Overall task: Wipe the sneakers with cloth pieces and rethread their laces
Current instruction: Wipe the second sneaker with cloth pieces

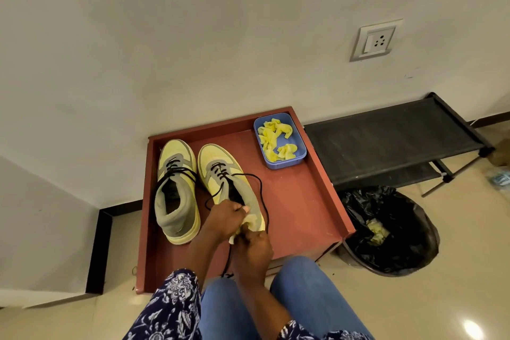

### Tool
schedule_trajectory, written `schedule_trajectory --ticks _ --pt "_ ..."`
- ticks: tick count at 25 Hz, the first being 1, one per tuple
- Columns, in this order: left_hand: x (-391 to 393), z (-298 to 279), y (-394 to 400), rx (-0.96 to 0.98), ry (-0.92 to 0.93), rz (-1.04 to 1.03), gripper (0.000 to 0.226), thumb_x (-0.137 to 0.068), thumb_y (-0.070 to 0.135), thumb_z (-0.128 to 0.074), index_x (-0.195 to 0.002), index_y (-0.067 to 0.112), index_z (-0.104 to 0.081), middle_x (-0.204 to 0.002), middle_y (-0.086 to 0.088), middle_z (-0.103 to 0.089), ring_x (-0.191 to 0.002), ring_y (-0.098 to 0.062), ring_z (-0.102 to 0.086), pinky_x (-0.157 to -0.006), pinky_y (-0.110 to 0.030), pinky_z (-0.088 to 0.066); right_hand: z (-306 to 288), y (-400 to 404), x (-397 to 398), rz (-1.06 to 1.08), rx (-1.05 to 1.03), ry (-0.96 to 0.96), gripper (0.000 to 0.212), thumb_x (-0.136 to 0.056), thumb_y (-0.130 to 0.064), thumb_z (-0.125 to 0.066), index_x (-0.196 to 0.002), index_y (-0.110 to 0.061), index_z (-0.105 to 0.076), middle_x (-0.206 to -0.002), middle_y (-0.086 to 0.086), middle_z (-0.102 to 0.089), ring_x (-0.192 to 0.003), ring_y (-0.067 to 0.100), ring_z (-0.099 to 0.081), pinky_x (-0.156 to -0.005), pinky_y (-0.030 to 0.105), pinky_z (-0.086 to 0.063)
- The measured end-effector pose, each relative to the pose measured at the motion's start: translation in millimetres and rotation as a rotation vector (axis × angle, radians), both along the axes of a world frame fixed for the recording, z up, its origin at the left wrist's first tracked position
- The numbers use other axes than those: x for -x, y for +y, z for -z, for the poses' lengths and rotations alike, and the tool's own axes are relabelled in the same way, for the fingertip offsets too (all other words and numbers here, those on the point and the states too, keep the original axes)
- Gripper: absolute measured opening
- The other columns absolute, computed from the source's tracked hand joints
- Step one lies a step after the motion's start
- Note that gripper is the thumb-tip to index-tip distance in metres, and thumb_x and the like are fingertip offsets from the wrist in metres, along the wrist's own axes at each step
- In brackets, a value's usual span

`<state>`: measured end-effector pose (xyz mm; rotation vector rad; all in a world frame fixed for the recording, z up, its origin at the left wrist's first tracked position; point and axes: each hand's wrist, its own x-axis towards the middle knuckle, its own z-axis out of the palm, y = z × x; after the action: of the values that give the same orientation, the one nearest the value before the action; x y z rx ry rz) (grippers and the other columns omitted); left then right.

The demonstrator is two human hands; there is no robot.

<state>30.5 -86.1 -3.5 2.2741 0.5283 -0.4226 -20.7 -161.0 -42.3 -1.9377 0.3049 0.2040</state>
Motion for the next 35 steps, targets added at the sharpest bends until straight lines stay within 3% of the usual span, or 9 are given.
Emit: schedule_trajectory --ticks 3,5,7,14,17,22,26,30,35 --pt "-1 -1 0 0.002 0.011 0.024 0.045 -0.093 0.028 -0.049 -0.052 0.013 -0.040 -0.052 -0.001 -0.042 -0.052 -0.011 -0.039 -0.051 -0.025 -0.029 0 -16 -21 0.086 -0.002 0.022 0.023 -0.089 -0.014 -0.058 -0.104 -0.003 -0.070 -0.100 0.014 -0.066 -0.088 0.024 -0.062 -0.056 0.008 -0.033" --pt "-2 -2 -1 -0.011 0.005 0.035 0.046 -0.093 0.027 -0.049 -0.051 0.013 -0.037 -0.050 -0.002 -0.039 -0.050 -0.012 -0.035 -0.050 -0.026 -0.026 0 -26 -40 0.133 -0.032 0.040 0.024 -0.087 -0.010 -0.060 -0.108 -0.002 -0.068 -0.103 0.013 -0.066 -0.095 0.027 -0.062 -0.069 0.016 -0.038" --pt "-1 -2 1 -0.005 -0.003 0.036 0.048 -0.093 0.025 -0.049 -0.050 0.013 -0.035 -0.049 -0.002 -0.037 -0.049 -0.012 -0.033 -0.051 -0.026 -0.025 -3 -26 -41 0.090 -0.006 0.010 0.024 -0.087 -0.009 -0.059 -0.109 -0.002 -0.067 -0.105 0.013 -0.065 -0.096 0.025 -0.061 -0.074 0.017 -0.039" --pt "0 1 1 0.032 -0.003 -0.005 0.046 -0.093 0.026 -0.049 -0.051 0.013 -0.038 -0.051 -0.001 -0.041 -0.050 -0.012 -0.038 -0.057 -0.028 -0.031 1 -15 -9 -0.132 0.060 -0.187 0.018 -0.089 -0.004 -0.056 -0.099 0.000 -0.069 -0.094 0.008 -0.061 -0.079 0.011 -0.050 -0.060 -0.001 -0.036" --pt "-1 2 2 0.049 -0.020 0.000 0.046 -0.093 0.024 -0.049 -0.050 0.013 -0.038 -0.049 -0.001 -0.040 -0.049 -0.012 -0.036 -0.053 -0.028 -0.028 4 -22 -23 -0.113 0.084 -0.146 0.019 -0.087 -0.006 -0.056 -0.099 -0.004 -0.071 -0.094 0.011 -0.063 -0.077 0.011 -0.051 -0.057 0.002 -0.033" --pt "1 2 -2 -0.024 -0.032 0.011 0.049 -0.094 0.025 -0.047 -0.049 0.013 -0.032 -0.050 -0.003 -0.034 -0.049 -0.014 -0.031 -0.052 -0.029 -0.024 3 -26 -40 0.143 -0.099 0.147 0.026 -0.087 -0.007 -0.057 -0.111 -0.004 -0.066 -0.109 0.011 -0.068 -0.097 0.023 -0.062 -0.077 0.020 -0.042" --pt "1 4 0 -0.024 -0.037 0.013 0.047 -0.094 0.025 -0.047 -0.051 0.012 -0.034 -0.050 -0.002 -0.036 -0.049 -0.013 -0.032 -0.051 -0.028 -0.024 -1 -21 -35 0.036 -0.006 0.047 0.029 -0.090 -0.007 -0.054 -0.117 -0.006 -0.063 -0.110 0.014 -0.061 -0.100 0.026 -0.059 -0.078 0.019 -0.040" --pt "2 6 -1 0.033 -0.054 -0.028 0.042 -0.094 0.026 -0.048 -0.055 0.011 -0.045 -0.052 -0.002 -0.043 -0.051 -0.012 -0.039 -0.053 -0.027 -0.030 -4 -9 -13 0.020 0.023 -0.088 0.023 -0.090 -0.009 -0.056 -0.110 -0.006 -0.067 -0.099 0.012 -0.061 -0.082 0.014 -0.051 -0.061 0.004 -0.033" --pt "6 5 -3 0.025 -0.079 -0.036 0.042 -0.094 0.026 -0.048 -0.056 0.010 -0.041 -0.051 -0.002 -0.039 -0.049 -0.011 -0.035 -0.051 -0.026 -0.027 0 -14 -24 0.159 -0.137 0.038 0.021 -0.084 -0.005 -0.062 -0.104 -0.007 -0.069 -0.102 0.008 -0.065 -0.087 0.013 -0.056 -0.067 0.008 -0.038"
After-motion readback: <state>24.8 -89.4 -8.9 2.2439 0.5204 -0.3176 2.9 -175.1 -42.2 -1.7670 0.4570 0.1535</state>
